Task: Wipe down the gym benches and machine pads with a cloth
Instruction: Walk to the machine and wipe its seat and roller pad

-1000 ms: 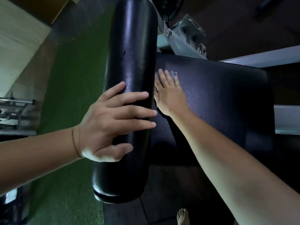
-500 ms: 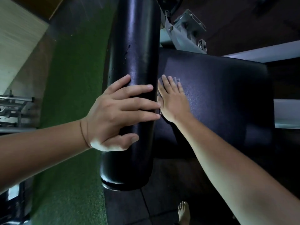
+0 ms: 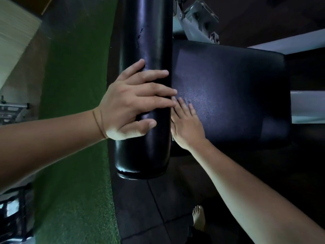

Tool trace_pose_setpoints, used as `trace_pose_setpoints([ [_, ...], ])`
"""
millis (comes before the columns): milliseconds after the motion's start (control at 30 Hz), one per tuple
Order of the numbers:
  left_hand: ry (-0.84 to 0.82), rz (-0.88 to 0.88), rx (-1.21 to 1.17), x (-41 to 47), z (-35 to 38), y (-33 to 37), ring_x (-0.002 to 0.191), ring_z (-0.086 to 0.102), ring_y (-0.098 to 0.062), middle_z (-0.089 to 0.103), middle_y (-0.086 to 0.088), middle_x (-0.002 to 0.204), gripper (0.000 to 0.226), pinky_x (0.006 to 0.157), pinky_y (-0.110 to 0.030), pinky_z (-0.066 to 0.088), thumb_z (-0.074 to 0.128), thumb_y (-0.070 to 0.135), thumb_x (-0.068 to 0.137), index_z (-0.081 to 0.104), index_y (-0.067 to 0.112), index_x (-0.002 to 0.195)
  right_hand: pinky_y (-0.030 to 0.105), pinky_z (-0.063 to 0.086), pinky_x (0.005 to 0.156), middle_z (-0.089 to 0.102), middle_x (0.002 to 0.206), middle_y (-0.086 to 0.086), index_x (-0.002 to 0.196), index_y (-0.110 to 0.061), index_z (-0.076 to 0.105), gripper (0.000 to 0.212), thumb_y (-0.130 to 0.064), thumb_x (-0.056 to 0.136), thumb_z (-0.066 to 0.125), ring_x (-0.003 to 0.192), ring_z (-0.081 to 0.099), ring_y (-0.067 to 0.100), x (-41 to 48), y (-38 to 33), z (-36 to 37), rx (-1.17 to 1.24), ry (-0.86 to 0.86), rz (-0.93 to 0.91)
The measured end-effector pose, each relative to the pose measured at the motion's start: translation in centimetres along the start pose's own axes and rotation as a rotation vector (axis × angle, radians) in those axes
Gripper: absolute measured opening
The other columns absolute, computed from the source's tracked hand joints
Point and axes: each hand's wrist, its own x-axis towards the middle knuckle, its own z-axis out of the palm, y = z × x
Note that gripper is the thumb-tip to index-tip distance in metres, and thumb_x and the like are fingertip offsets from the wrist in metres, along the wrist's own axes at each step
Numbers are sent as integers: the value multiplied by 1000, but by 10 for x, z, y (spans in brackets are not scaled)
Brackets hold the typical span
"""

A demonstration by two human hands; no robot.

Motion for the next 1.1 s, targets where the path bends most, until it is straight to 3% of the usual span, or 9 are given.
trace_pose_setpoints([
  [67, 8, 4, 8, -2, 0, 0, 148, 43, -29, 66, 2, 139, 68, 122, -66, 19, 23, 59, 103, 73, 19, 128, 52, 13, 127, 17, 171, 9, 162, -15, 21, 62, -42, 107, 26, 158, 13, 31, 30, 13, -8, -13, 20, 60],
  [233, 19, 11, 7, -4, 2, 0, 148, 43, -29, 66, 2, 139, 67, 121, -67, 19, 25, 57, 103, 73, 19, 129, 52, 5, 128, 2, 173, 8, 165, -17, 8, 68, -48, 105, 21, 159, 0, 28, 49, 6, -7, -39, 16, 244],
  [367, 2, 21, 22, -5, 1, 0, 148, 43, -29, 66, 2, 139, 55, 121, -68, 19, 39, 47, 95, 72, 20, 130, 57, 9, 126, 9, 171, 15, 164, -9, 12, 73, -43, 104, 34, 158, 3, 35, -28, -38, 18, -59, -16, 66],
  [467, 7, 21, 19, -4, -1, -1, 148, 43, -29, 66, 2, 140, 56, 121, -68, 20, 39, 47, 94, 72, 20, 129, 54, 11, 127, 18, 170, 13, 163, -10, 21, 66, -41, 104, 24, 158, 12, 32, -35, -23, 13, -55, -45, -24],
  [600, 11, 20, 28, -4, 1, 0, 148, 44, -29, 66, 1, 139, 58, 121, -67, 19, 35, 50, 98, 73, 19, 128, 46, 0, 129, 2, 173, 7, 165, -16, 9, 65, -46, 108, 20, 159, 1, 27, 21, 32, -13, -93, -19, 216],
  [700, 20, 21, 16, -5, 2, -1, 148, 44, -29, 66, 2, 139, 63, 121, -67, 19, 28, 54, 102, 73, 19, 128, 48, -2, 129, -9, 172, 7, 165, -16, -2, 69, -50, 108, 17, 159, -8, 26, 12, 26, -9, -97, -17, 306],
  [800, 24, 30, 26, -5, 2, -1, 148, 44, -28, 66, 2, 139, 59, 121, -67, 19, 32, 51, 100, 73, 19, 128, 50, 2, 129, -9, 171, 8, 164, -13, 0, 68, -48, 108, 17, 159, -7, 27, -39, 3, 7, -133, -50, 183],
  [900, 21, 39, 24, -5, 1, 1, 147, 44, -29, 66, 1, 139, 55, 120, -68, 20, 40, 44, 93, 73, 18, 128, 47, 2, 129, -2, 172, 7, 164, -15, 2, 67, -49, 106, 11, 159, -5, 25, -57, 34, -1, -154, -98, 115],
  [1100, 24, 42, 19, -4, 1, 0, 147, 45, -29, 66, 2, 139, 54, 120, -69, 20, 40, 43, 92, 73, 18, 128, 48, 4, 129, -1, 172, 8, 164, -11, 7, 73, -52, 103, 8, 159, -4, 23, -32, 100, -33, -71, -1, 504],
])
